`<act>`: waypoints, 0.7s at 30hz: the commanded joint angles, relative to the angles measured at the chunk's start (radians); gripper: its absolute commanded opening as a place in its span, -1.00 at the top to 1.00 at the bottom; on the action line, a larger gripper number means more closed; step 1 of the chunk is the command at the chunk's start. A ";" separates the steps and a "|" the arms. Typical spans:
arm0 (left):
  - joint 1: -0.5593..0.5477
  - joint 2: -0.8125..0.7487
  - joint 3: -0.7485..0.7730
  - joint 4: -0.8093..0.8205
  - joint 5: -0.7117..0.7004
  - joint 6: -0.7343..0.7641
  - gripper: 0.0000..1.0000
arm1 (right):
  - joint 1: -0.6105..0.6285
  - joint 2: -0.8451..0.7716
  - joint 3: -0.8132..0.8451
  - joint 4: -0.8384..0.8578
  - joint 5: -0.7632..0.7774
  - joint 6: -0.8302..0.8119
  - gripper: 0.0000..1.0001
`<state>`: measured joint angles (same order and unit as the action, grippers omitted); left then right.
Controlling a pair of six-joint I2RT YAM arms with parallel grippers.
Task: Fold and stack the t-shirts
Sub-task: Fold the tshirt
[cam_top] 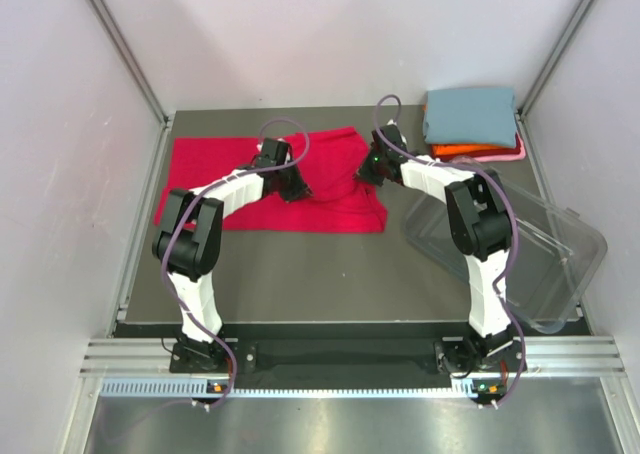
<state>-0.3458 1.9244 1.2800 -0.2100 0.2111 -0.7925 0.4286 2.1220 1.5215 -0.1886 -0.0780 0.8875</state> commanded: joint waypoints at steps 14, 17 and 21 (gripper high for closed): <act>0.031 -0.027 -0.015 -0.017 -0.173 -0.091 0.97 | -0.022 0.099 -0.043 0.512 -0.187 0.152 1.00; 0.034 -0.028 -0.022 -0.026 -0.203 -0.100 0.81 | -0.021 0.115 -0.044 0.525 -0.184 0.166 1.00; 0.037 -0.054 -0.051 0.004 -0.283 -0.126 0.55 | -0.024 0.125 -0.032 0.522 -0.174 0.153 0.99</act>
<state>-0.3157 1.9228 1.2556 -0.2256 0.0097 -0.8925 0.4145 2.2452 1.4784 0.2470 -0.2413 1.0336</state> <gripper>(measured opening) 0.197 0.007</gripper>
